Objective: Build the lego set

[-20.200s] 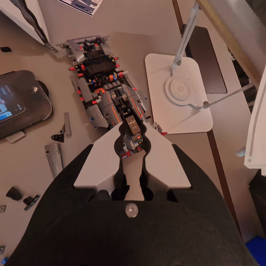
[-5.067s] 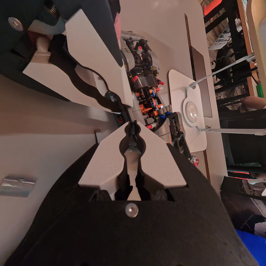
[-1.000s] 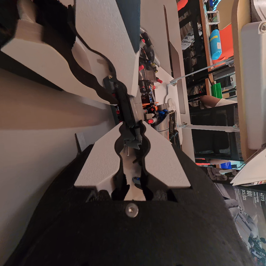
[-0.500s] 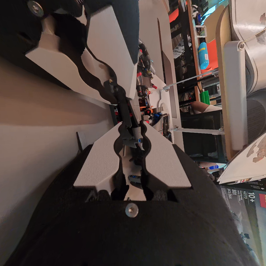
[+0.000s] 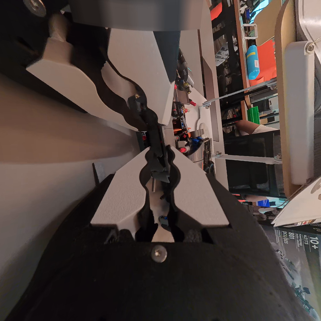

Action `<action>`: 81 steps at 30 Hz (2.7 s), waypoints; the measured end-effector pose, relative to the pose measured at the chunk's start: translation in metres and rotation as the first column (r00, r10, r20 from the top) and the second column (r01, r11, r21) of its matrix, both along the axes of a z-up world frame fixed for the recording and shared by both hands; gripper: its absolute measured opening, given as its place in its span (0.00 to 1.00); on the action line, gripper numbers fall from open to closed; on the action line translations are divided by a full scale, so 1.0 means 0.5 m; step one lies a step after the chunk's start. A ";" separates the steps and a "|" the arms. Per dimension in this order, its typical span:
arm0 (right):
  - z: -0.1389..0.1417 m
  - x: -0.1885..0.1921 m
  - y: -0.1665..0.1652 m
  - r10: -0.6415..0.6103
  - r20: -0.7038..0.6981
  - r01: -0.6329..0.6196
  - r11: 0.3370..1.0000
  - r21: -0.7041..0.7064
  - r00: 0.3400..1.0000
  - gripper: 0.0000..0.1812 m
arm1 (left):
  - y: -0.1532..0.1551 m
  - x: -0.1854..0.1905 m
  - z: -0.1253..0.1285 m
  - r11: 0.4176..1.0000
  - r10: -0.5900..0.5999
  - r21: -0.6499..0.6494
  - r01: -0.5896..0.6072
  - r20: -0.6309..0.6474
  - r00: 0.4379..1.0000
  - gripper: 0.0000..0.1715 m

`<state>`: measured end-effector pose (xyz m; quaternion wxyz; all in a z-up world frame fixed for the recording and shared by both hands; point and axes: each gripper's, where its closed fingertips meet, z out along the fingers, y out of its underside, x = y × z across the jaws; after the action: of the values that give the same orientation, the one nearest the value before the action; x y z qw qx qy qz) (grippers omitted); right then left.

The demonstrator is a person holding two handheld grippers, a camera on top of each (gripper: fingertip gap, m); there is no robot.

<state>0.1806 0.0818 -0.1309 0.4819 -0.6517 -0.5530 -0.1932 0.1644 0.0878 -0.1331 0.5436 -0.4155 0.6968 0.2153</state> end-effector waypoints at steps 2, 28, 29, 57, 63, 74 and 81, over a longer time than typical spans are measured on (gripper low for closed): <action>-0.001 0.000 0.000 0.001 -0.002 -0.001 1.000 0.000 1.000 0.08 | 0.000 0.000 -0.001 1.000 -0.003 0.002 0.003 -0.004 1.000 0.10; 0.001 0.000 0.001 0.002 -0.001 -0.002 1.000 0.014 1.000 0.06 | 0.005 -0.019 0.000 0.999 0.009 0.038 -0.008 -0.018 1.000 0.09; 0.007 -0.001 0.000 0.002 -0.005 -0.002 1.000 0.025 1.000 0.05 | 0.006 -0.018 0.000 0.999 0.012 0.040 -0.012 -0.018 1.000 0.09; -0.025 -0.003 -0.024 -0.016 -0.270 -0.065 0.955 -0.289 0.963 0.08 | 0.005 -0.017 0.004 1.000 0.027 0.003 -0.027 0.003 1.000 0.03; -0.044 -0.010 0.003 -0.098 -0.236 0.019 0.948 -0.317 0.967 0.02 | 0.007 -0.019 0.005 1.000 0.027 -0.004 -0.027 0.005 1.000 0.03; -0.023 -0.005 -0.016 -0.070 -0.339 -0.059 0.933 -0.355 0.938 0.00 | 0.009 -0.028 0.030 0.999 0.038 0.005 -0.039 0.070 0.997 0.07; 0.001 0.042 -0.023 -0.092 -0.402 -0.059 0.935 -0.349 0.911 0.00 | 0.024 -0.014 0.003 0.995 0.087 -0.054 -0.085 0.026 0.996 0.34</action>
<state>0.2015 0.0702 -0.1302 0.4609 -0.7583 -0.4587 0.0472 0.1575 0.0996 -0.1315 0.5326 -0.4623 0.6759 0.2141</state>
